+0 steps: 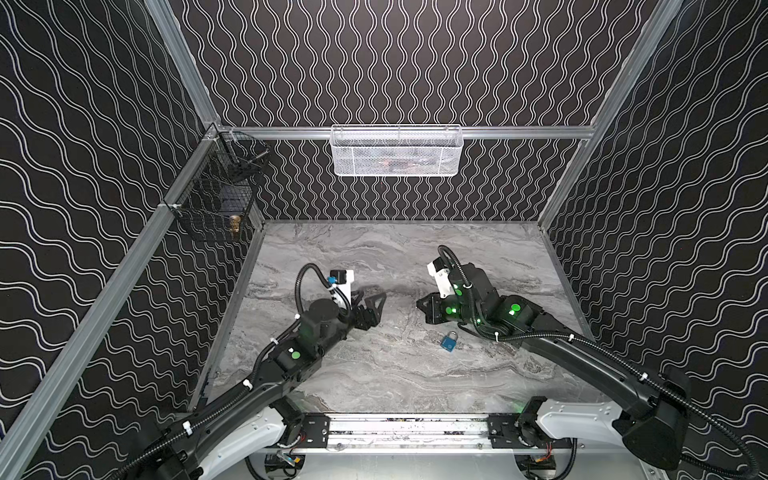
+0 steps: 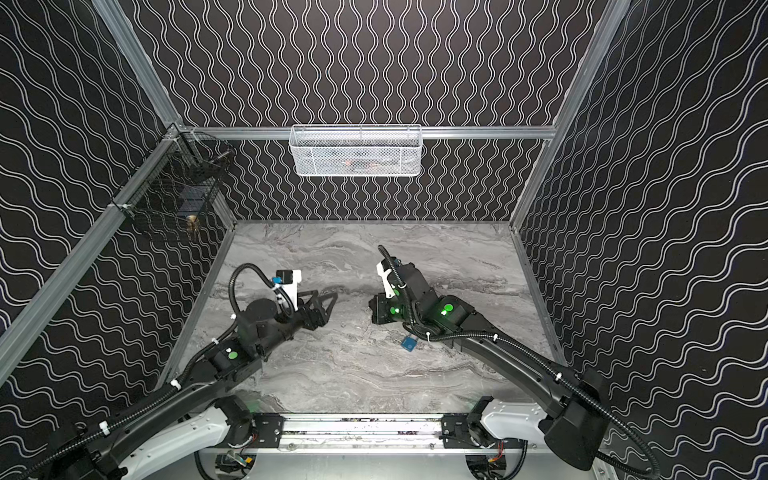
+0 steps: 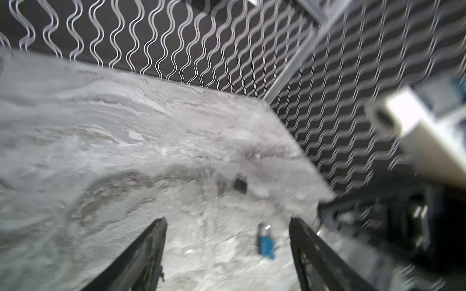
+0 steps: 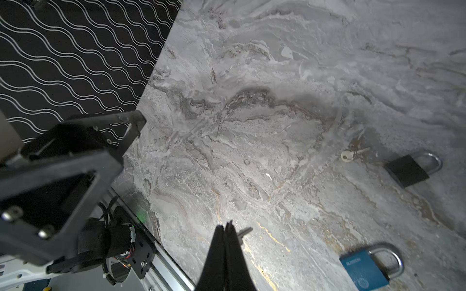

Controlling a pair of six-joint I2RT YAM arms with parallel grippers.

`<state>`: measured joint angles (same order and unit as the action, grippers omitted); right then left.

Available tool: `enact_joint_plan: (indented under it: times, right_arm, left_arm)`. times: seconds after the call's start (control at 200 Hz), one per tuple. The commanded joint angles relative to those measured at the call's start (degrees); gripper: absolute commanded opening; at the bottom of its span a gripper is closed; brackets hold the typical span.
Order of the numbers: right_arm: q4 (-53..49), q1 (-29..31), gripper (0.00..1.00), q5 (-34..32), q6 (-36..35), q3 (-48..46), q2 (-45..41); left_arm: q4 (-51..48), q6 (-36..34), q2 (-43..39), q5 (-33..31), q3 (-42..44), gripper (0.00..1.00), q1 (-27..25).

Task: Unlock with the key
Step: 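Lift the key with the right gripper while the left gripper rises toward it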

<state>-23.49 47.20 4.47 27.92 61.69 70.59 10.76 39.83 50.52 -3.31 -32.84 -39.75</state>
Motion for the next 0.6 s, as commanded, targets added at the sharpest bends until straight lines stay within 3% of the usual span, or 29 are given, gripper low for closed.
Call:
enact_joint_plan:
  times: [0.0,0.26,0.395,0.596]
  right_arm:
    - [7.5,0.2,0.00,2.1,-2.9,0.9,0.6]
    - [20.6,2.2,0.00,4.4,-5.8,1.0,2.2]
    - [26.1,3.3,0.00,5.1,-6.3,0.8,3.0]
    - [32.2,4.4,0.00,6.2,-6.6,0.4,5.1]
  left_arm:
    - [1.0,19.7,1.7,1.4,-2.5,0.80,0.8]
    - [4.0,40.6,3.2,0.2,-2.7,0.80,0.9]
    - [3.2,45.1,3.2,-0.8,-3.1,0.82,0.8]
    - [10.3,49.5,5.3,0.7,-2.4,0.82,0.8]
